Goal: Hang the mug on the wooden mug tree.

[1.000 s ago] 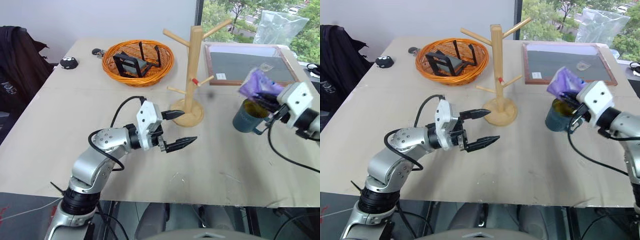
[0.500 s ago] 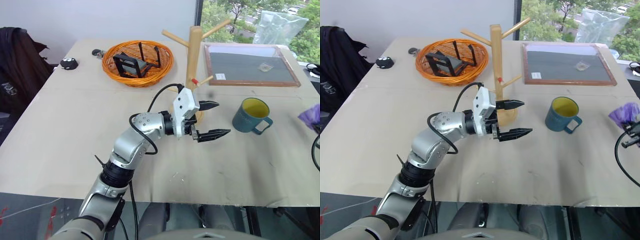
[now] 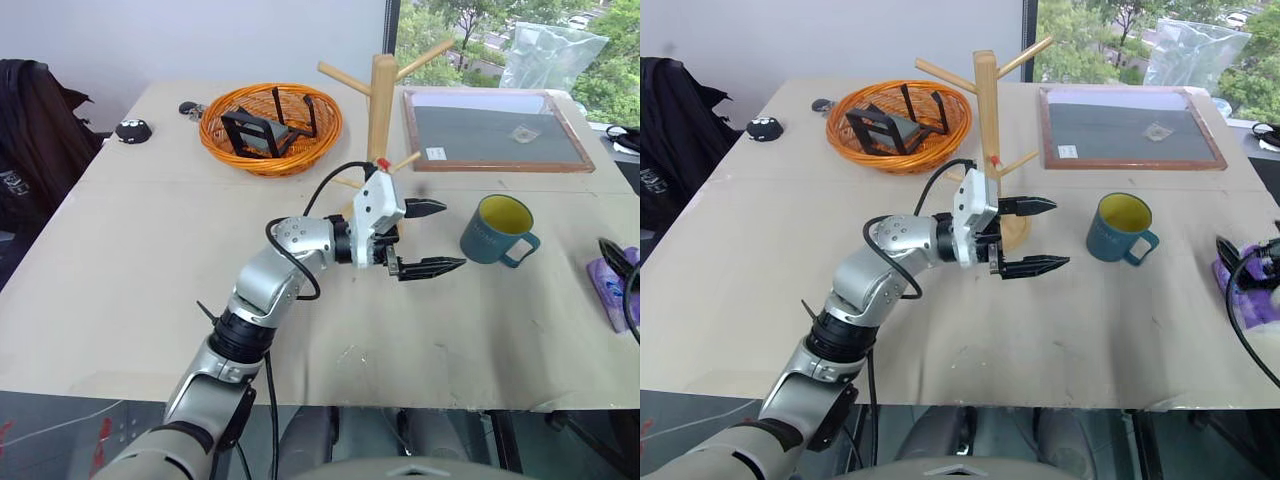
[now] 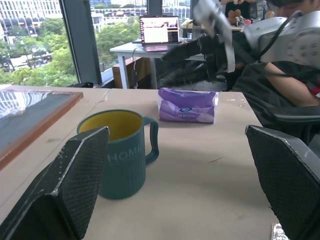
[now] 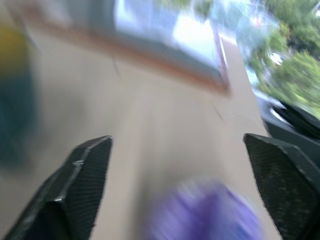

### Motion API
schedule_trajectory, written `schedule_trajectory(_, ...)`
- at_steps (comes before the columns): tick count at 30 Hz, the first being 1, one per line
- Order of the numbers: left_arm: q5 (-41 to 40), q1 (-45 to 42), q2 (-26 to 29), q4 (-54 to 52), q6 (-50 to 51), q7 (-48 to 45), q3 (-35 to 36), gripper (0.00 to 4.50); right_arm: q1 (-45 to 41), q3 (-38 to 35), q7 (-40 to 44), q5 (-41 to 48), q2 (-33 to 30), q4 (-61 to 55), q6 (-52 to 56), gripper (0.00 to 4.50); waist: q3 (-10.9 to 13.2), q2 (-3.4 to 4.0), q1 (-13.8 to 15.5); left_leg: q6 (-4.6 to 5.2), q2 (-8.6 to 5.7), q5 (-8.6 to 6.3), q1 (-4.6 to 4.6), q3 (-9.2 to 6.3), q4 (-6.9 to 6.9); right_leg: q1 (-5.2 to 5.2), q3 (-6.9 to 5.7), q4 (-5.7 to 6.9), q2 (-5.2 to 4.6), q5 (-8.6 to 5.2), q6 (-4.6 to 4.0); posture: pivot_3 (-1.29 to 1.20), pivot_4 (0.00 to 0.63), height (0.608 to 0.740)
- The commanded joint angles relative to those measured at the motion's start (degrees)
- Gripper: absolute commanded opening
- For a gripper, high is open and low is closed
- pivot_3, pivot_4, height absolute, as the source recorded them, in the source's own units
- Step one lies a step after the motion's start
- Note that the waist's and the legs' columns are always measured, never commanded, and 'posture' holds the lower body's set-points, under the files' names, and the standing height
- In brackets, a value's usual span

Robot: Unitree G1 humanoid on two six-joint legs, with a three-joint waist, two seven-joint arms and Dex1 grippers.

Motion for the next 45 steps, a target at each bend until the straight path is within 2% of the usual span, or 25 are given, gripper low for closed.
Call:
schedule_trajectory(1,1.8,0.68,1.76,-1.96,-2.01,-0.79,0.29,4.5,1.6,6.41,-9.47,0.54,10.49,-6.78,1.99,4.17,-0.02,-0.04,0.16,0.0,0.0,0.0,-0.01,-0.03,-0.02,-0.01,-0.03,-0.01,0.0,0.0,0.0,0.0,0.15,0.737)
schedule_trajectory(5,2.88,-0.23,1.45,-0.91,-2.79,-0.6,0.27,4.5,1.26,11.66,-17.85,-7.08,20.68,-1.93,-7.35,4.17,0.02,0.11,0.17,-0.01,-0.14,0.01,-0.05,0.04,-0.01,-0.08,0.03,-0.01,-0.09,0.0,0.0,0.0,0.15,0.737)
schedule_trajectory(10,3.76,-0.38,1.45,-1.17,-2.73,-0.64,0.32,4.5,2.79,16.85,-21.39,-11.48,27.55,2.27,-16.98,4.17,0.02,0.11,-0.08,-0.03,-0.21,0.02,-0.01,0.03,-0.07,-0.1,0.03,-0.01,-0.08,0.0,0.01,0.0,0.15,0.737)
schedule_trajectory(19,5.91,-0.05,1.45,-1.72,-2.16,1.16,0.23,4.5,-2.59,18.61,-24.84,-14.5,28.24,10.79,-22.96,4.17,0.0,0.13,-0.27,-0.09,-0.13,0.05,0.06,0.08,-0.09,-0.11,0.08,0.06,-0.01,0.0,0.0,0.0,0.15,0.737)
schedule_trajectory(25,10.25,-0.09,-0.27,-1.73,-0.44,7.6,-0.49,4.5,-6.45,18.1,-25.35,-14.66,27.42,17.4,-25.51,4.17,0.0,0.13,-0.25,-0.09,-0.14,0.05,0.02,0.11,-0.08,-0.12,0.09,0.04,-0.02,0.0,0.0,0.0,0.15,0.737)
schedule_trajectory(26,10.29,0.06,-0.32,-2.05,-0.14,7.73,-0.54,4.5,-6.78,18.22,-25.37,-14.89,27.13,18.02,-25.8,3.68,0.0,0.13,-0.22,-0.08,-0.16,0.05,0.04,0.11,-0.08,-0.12,0.11,0.05,-0.02,0.0,0.0,0.0,0.15,0.737)
schedule_trajectory(27,10.35,0.18,-0.39,-2.31,0.07,7.91,-0.62,4.5,-7.1,18.39,-25.22,-15.06,26.83,18.58,-26.06,3.45,0.0,0.13,-0.18,-0.08,-0.16,0.05,0.04,0.1,-0.08,-0.11,0.1,0.06,-0.02,0.0,0.0,0.0,0.15,0.737)
schedule_trajectory(28,10.43,0.27,-0.45,-2.47,0.2,8.04,-0.68,4.5,-7.52,18.52,-25.23,-15.16,26.66,19.19,-26.25,3.03,0.0,0.13,-0.24,-0.08,-0.15,0.05,0.04,0.08,-0.09,-0.12,0.09,0.07,-0.02,0.0,0.0,0.0,0.15,0.737)
schedule_trajectory(30,10.49,0.35,-0.48,-2.72,0.45,8.23,-0.8,4.5,-8.16,18.73,-25.26,-15.32,26.32,20.3,-26.65,2.04,0.0,0.13,-0.31,-0.09,-0.14,0.05,0.04,0.09,-0.1,-0.13,0.09,0.07,-0.01,0.0,0.0,0.0,0.15,0.737)
schedule_trajectory(31,10.48,0.42,-0.51,-2.86,0.58,8.39,-0.81,4.5,-8.41,18.76,-25.24,-15.24,26.25,20.72,-26.8,1.41,0.0,0.13,-0.29,-0.09,-0.14,0.05,0.04,0.09,-0.1,-0.14,0.09,0.07,-0.01,0.0,0.0,0.0,0.15,0.737)
schedule_trajectory(34,10.22,0.47,-0.51,-3.11,1.05,8.75,-0.57,4.5,-8.95,18.97,-25.19,-15.12,26.03,21.07,-26.93,0.17,0.0,0.13,-0.26,-0.09,-0.14,0.05,0.03,0.1,-0.1,-0.14,0.09,0.06,-0.02,0.0,0.0,0.0,0.15,0.737)
schedule_trajectory(35,10.09,0.59,-0.41,-3.35,1.23,8.81,-0.41,4.5,-8.99,19.02,-24.8,-14.78,25.71,20.38,-26.71,0.01,0.0,0.13,-0.25,-0.09,-0.14,0.05,0.03,0.1,-0.09,-0.14,0.1,0.06,-0.02,0.0,0.0,0.0,0.15,0.737)
schedule_trajectory(39,8.54,3.0,0.53,-5.65,0.89,8.52,1.23,4.5,-9.98,19.03,-18.5,-9.93,21.57,15.86,-22.63,0.01,0.02,0.15,-0.33,-0.09,-0.14,0.05,0.03,0.11,-0.1,-0.14,0.11,0.06,-0.02,0.0,0.0,0.0,0.15,0.737)
schedule_trajectory(42,3.39,9.46,0.6,-11.06,-0.46,9.11,6.88,4.5,-11.57,19.5,-7.81,-1.87,13.05,7.87,-16.32,0.01,0.1,0.3,-0.67,-0.07,-0.12,0.04,0.01,0.19,-0.1,-0.18,0.19,0.04,-0.04,0.0,0.0,0.0,0.15,0.737)
schedule_trajectory(45,-0.45,15.98,2.82,-16.27,-0.28,7.47,9.78,4.5,-13.03,20.08,-1.86,5.22,4.88,1.66,-6.97,0.01,0.12,0.32,-1.12,-0.05,0.06,0.02,0.0,0.1,-0.14,-0.2,0.18,0.01,0.0,0.0,0.0,0.0,0.15,0.737)
